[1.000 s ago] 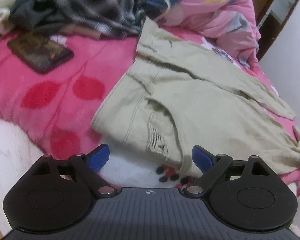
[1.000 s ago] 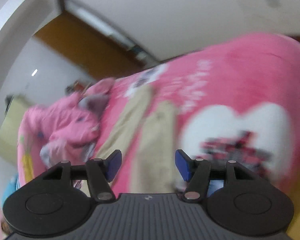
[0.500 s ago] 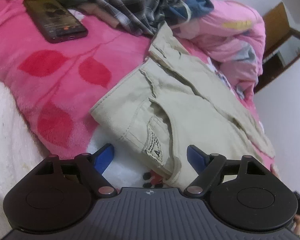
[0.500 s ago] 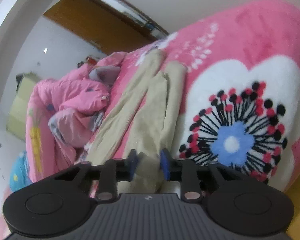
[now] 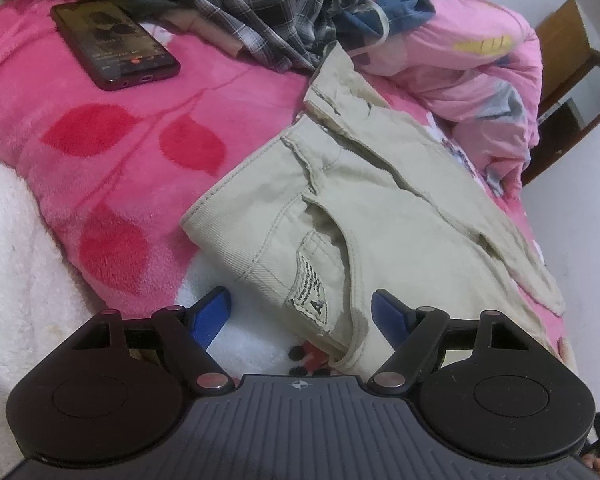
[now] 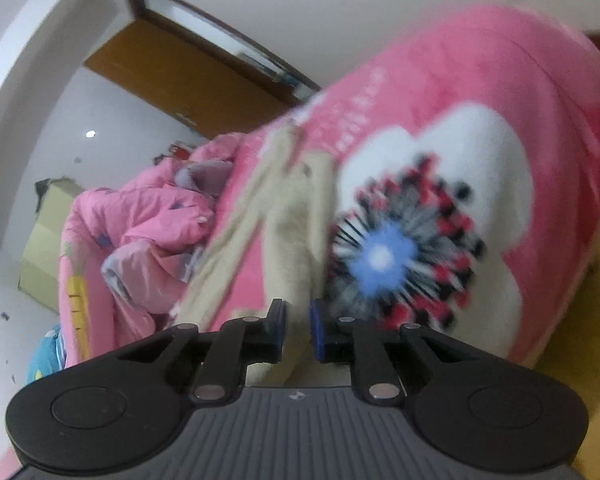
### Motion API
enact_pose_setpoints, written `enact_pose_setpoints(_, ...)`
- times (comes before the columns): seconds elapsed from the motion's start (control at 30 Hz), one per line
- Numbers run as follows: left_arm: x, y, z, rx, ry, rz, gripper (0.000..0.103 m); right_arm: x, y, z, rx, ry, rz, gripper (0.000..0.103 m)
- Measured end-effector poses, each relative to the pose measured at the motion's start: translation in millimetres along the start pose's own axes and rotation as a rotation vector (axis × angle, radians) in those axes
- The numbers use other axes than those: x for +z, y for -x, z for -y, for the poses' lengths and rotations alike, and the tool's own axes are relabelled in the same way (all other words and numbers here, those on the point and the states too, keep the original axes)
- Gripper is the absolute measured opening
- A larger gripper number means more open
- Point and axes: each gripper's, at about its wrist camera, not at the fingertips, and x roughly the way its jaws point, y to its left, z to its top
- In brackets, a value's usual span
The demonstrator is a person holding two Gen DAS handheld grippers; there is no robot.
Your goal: Fold clothes
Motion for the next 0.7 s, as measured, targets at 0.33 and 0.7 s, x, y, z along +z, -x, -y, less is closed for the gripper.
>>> enact_pose_setpoints(0.33,-8,3,3,0.014,0.011,0.029,0.078,-3,-11,-20,-0.021,0.131,-0.056,0.016)
enact_pose_setpoints(0.7,-21,12,2,-0.129,-0.04,-0.025,0.08,31,-15,-65,0.284,-0.009,-0.016,0.005)
